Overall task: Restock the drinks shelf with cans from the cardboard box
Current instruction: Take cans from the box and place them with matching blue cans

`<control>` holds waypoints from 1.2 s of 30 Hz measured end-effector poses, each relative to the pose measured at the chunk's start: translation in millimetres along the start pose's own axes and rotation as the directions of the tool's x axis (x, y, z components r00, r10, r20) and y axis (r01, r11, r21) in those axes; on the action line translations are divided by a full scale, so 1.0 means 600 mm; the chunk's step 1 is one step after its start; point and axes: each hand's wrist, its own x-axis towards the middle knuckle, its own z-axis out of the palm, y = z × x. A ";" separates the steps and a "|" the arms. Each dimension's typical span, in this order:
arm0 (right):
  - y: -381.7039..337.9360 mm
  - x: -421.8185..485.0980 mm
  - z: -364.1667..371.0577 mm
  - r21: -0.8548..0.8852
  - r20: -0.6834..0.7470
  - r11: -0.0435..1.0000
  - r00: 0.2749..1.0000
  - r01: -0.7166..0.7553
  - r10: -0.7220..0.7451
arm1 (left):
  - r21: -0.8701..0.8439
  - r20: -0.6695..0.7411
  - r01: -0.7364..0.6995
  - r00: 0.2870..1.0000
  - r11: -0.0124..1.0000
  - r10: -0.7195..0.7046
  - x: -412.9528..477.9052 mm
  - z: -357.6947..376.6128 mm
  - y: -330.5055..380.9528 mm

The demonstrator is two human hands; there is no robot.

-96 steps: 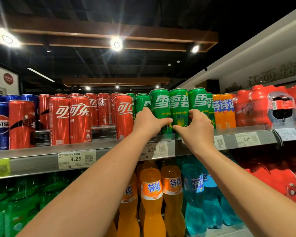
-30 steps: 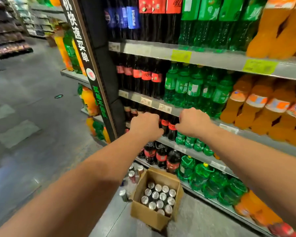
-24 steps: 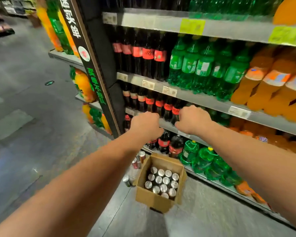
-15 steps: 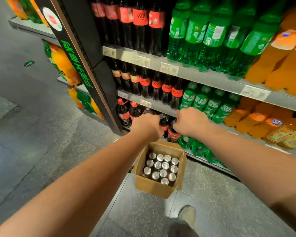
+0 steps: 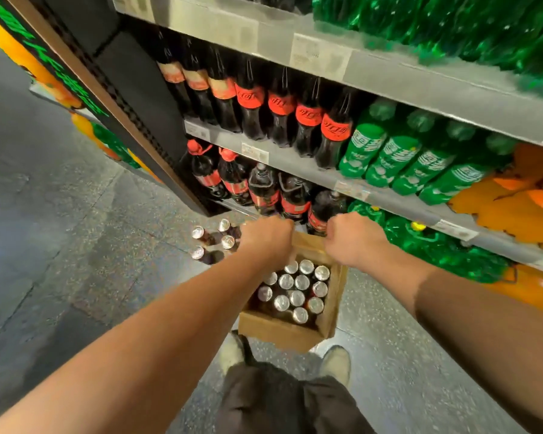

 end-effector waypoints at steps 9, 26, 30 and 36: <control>0.027 0.127 0.248 0.036 0.129 0.982 0.976 -0.184 0.178 | -0.006 0.110 -0.165 0.980 0.986 0.164 0.125 0.226 -0.065; 0.065 0.403 0.643 -0.167 0.096 0.941 0.955 0.294 -0.281 | -0.111 0.238 -0.063 0.967 0.992 0.089 0.351 0.620 -0.090; 0.068 0.433 0.669 -0.187 0.198 0.926 0.936 0.327 -0.290 | -0.234 0.321 0.060 0.947 0.970 0.019 0.375 0.644 -0.087; 0.070 0.461 0.692 -0.156 0.262 0.931 0.923 0.330 -0.283 | -0.184 0.322 0.108 0.946 0.977 -0.044 0.399 0.676 -0.081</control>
